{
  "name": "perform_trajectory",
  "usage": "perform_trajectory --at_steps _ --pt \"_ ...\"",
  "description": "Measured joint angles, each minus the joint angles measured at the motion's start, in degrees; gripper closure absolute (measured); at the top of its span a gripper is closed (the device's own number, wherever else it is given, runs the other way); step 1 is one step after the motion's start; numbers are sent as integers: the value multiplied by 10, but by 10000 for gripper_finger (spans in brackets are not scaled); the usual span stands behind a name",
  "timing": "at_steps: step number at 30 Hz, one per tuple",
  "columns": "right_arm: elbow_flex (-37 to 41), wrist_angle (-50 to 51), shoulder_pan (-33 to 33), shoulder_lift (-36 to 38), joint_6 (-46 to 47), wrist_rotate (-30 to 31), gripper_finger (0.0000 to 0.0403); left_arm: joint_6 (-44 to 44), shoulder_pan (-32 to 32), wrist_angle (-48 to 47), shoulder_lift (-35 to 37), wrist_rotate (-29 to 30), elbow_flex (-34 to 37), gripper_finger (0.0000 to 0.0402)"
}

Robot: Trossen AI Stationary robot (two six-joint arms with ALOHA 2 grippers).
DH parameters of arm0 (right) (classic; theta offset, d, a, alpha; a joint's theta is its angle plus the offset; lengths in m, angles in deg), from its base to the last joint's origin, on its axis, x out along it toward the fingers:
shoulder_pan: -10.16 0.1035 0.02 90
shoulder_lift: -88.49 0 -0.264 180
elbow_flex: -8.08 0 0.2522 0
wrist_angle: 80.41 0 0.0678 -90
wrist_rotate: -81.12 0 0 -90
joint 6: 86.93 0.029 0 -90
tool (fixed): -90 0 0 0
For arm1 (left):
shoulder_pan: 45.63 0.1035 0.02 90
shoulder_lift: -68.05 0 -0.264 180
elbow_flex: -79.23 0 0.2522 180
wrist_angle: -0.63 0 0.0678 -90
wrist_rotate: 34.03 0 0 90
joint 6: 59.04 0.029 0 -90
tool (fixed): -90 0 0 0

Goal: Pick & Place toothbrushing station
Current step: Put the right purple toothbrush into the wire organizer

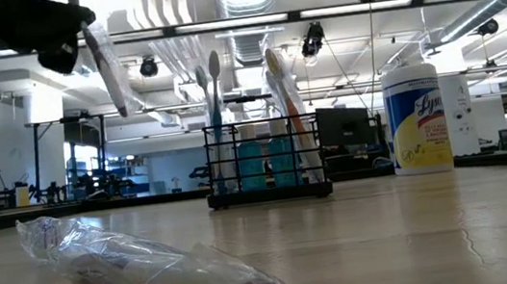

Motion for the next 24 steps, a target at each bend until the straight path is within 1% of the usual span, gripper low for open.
perform_trajectory --at_steps 2,6,10,13,19,22,24 --pt "37 -24 -9 38 1 1 387 0 0 -32 28 8 0 385" --pt "107 -82 -11 99 -3 0 393 0 0 -56 65 14 0 385" --pt "155 -101 -12 144 8 5 394 7 0 -88 81 24 1 385" --pt "173 -102 -11 162 16 5 394 8 0 -84 85 26 2 385" --pt "187 -102 -11 171 13 7 394 6 0 -81 84 26 12 385" --pt "187 -104 -11 173 13 7 394 -1 0 -52 78 14 24 380" --pt "185 -103 -11 172 12 7 394 -1 0 -13 61 10 31 381"
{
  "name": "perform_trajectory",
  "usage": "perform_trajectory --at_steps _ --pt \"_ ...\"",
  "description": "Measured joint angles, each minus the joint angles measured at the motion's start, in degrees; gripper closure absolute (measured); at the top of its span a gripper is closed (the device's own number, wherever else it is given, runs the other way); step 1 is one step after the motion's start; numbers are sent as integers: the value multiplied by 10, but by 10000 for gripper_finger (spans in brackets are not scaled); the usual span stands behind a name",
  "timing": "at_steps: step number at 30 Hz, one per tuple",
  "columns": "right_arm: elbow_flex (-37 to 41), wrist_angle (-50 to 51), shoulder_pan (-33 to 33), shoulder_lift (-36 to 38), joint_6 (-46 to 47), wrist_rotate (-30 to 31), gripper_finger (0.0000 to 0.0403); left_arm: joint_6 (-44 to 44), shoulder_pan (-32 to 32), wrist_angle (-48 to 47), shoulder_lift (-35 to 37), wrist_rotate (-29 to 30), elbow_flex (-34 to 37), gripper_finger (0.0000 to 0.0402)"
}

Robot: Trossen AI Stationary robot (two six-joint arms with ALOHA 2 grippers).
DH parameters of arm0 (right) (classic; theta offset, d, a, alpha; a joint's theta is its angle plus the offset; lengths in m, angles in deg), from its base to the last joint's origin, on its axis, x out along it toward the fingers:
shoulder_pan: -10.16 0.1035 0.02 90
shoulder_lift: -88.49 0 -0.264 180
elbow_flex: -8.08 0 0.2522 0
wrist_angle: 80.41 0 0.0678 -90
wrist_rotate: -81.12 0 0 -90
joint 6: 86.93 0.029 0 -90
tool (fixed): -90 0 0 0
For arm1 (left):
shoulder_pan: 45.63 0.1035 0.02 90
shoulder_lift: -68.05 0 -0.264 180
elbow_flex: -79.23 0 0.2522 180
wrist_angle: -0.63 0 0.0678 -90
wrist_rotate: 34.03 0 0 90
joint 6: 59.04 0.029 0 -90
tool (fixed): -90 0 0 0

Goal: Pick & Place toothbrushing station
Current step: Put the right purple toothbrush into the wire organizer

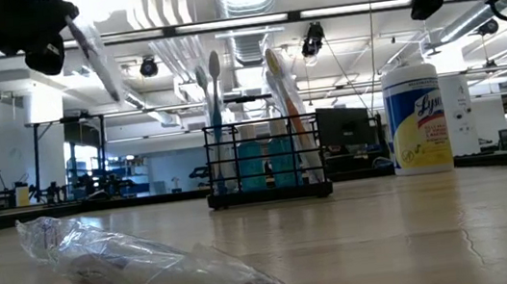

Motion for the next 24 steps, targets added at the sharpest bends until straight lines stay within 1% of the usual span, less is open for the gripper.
perform_trajectory --at_steps 3,6,11,15,18,21,24 --pt "-7 0 0 -1 -2 0 394 11 0 71 -41 0 1 385" --pt "-14 2 0 -4 -3 0 394 35 1 100 -100 3 -14 385" --pt "-21 4 0 -15 -11 0 394 53 8 128 -208 53 -57 385" --pt "-22 6 0 -21 -11 0 394 69 14 138 -288 55 -101 385" --pt "-22 4 0 -20 -13 0 394 81 15 129 -344 55 -127 385" --pt "-22 5 0 -20 -13 0 394 102 16 163 -386 57 -157 385" --pt "-22 5 0 -20 -13 0 394 118 17 154 -422 67 -182 385"
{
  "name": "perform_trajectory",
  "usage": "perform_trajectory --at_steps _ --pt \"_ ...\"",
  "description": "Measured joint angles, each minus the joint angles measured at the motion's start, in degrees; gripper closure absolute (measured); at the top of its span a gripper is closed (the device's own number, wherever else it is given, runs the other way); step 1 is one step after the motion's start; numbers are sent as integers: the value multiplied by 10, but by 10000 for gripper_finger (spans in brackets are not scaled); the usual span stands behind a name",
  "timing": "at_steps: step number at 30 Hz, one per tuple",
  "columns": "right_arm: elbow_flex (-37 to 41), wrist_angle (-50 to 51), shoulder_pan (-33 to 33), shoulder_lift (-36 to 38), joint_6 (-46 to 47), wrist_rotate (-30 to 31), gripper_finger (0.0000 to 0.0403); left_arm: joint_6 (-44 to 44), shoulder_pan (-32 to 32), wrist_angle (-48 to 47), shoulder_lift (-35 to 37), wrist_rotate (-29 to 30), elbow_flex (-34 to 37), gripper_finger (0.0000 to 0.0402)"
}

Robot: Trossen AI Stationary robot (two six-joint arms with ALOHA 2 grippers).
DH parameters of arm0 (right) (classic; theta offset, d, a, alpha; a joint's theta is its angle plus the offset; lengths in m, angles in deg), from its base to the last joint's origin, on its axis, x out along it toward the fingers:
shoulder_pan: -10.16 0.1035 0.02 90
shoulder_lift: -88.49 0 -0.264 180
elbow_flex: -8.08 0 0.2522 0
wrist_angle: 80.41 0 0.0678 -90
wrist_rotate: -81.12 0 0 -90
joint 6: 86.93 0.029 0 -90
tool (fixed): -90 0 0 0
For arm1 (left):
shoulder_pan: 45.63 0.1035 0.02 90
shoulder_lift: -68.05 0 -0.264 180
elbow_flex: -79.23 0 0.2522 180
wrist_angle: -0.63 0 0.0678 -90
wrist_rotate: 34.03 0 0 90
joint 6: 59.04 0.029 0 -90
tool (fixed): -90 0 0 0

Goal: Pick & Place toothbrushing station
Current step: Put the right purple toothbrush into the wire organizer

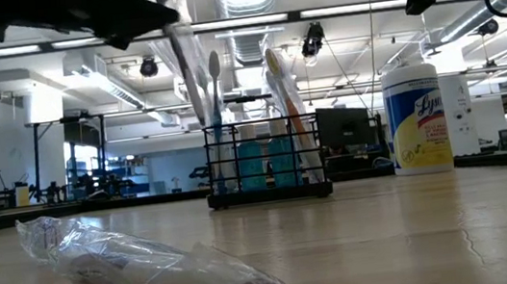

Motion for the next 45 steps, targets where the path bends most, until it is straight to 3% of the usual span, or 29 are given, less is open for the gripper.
perform_trajectory --at_steps 11,36,45 --pt "0 1 0 0 0 0 394 28 30 2 -61 0 -52 385" --pt "0 1 0 0 0 -2 394 -7 51 9 -209 -14 -49 383" --pt "0 2 0 0 0 -2 394 -26 52 23 -230 -11 -50 376"
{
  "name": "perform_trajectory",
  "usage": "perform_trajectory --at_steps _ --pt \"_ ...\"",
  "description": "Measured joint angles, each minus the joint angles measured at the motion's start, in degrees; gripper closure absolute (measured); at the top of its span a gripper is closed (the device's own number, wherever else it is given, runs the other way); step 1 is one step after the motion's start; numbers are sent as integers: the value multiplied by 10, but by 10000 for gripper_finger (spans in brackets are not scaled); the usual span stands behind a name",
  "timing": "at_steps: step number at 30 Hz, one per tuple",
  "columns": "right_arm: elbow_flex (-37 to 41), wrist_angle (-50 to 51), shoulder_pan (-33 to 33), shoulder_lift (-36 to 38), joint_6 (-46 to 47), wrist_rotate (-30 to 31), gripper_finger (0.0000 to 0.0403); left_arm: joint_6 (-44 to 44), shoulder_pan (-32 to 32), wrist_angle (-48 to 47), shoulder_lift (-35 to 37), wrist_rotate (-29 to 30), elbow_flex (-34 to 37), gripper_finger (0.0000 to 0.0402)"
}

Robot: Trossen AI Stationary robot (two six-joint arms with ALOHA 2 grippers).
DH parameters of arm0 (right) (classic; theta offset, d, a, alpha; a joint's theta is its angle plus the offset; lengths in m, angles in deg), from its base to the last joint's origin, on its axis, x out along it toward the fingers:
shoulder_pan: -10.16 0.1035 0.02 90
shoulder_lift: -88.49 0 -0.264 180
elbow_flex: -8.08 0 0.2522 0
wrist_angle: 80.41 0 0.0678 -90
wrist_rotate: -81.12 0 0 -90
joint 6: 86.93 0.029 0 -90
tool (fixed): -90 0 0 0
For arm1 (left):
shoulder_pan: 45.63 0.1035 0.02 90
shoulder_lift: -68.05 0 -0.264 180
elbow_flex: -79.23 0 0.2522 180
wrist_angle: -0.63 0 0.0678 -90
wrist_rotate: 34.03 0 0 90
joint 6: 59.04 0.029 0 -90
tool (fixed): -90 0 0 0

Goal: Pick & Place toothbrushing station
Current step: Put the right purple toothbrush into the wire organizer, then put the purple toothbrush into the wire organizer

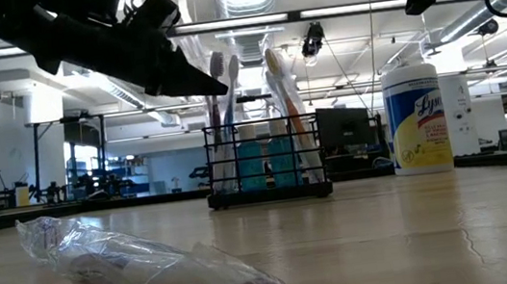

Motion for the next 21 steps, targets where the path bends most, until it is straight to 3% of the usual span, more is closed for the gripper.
perform_trajectory --at_steps 10,21 --pt "0 0 0 0 4 0 394 -35 0 -44 23 -19 3 322" --pt "0 1 0 0 4 0 394 -41 0 -67 65 -33 3 171"
